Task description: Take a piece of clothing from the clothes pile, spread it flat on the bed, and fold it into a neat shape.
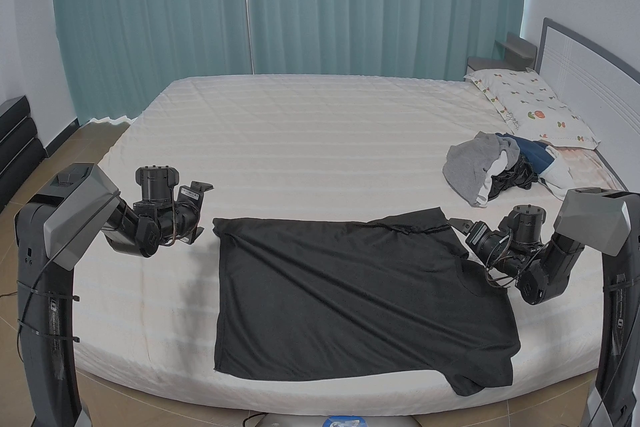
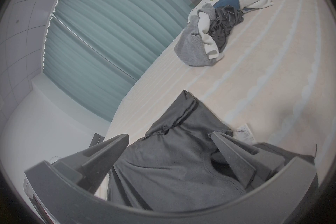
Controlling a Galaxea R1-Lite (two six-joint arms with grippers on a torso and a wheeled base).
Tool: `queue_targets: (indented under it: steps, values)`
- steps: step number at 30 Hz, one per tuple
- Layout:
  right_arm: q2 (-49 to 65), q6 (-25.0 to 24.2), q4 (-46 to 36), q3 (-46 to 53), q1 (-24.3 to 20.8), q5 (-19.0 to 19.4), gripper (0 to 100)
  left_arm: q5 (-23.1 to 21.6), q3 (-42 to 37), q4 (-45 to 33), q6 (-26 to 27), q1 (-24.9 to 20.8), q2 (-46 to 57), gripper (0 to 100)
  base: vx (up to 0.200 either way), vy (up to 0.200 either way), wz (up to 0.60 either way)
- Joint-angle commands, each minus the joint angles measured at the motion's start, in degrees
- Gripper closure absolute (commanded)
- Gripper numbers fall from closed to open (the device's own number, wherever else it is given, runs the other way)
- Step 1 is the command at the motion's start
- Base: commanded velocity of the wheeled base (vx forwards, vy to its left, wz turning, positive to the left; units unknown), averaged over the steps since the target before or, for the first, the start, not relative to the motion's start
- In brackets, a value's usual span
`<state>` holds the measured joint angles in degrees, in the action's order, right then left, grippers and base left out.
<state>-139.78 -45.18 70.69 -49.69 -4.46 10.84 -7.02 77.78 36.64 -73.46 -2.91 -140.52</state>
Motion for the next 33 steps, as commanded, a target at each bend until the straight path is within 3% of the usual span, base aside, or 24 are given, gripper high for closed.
queue_targets:
  steps: [1,6,14,22,27,33]
  values:
    - [0.0,0.2,-0.5,-1.3,-2.1,-0.1,0,0.0,-0.3,0.0,0.6,-0.1,0.0,0,0.2,-0.2,0.0]
    - [-1.1,0.1,-8.0,-6.5,-5.2,-0.3,0,0.3,-0.4,0.1,0.6,-0.3,0.0,0,0.04,-0.04,0.0]
    - [-5.5,0.4,-19.1,-18.0,-6.4,-3.4,0,0.3,-0.4,0.1,0.7,-0.3,-0.1,0,0.0,0.0,0.0]
    - [-7.7,0.4,-21.4,-21.6,-9.2,-3.5,0,0.3,-0.4,0.1,0.6,-0.3,-0.1,0,0.0,0.0,0.0]
    - [-9.4,0.2,-27.3,-27.9,-9.6,-3.7,0,0.4,-0.4,0.1,0.6,-0.3,-0.1,0,0.0,0.0,0.0]
    - [-13.7,0.4,-30.2,-34.3,-9.5,-7.8,0,0.5,-0.4,0.1,0.6,-0.3,-0.1,0,0.0,0.0,0.0]
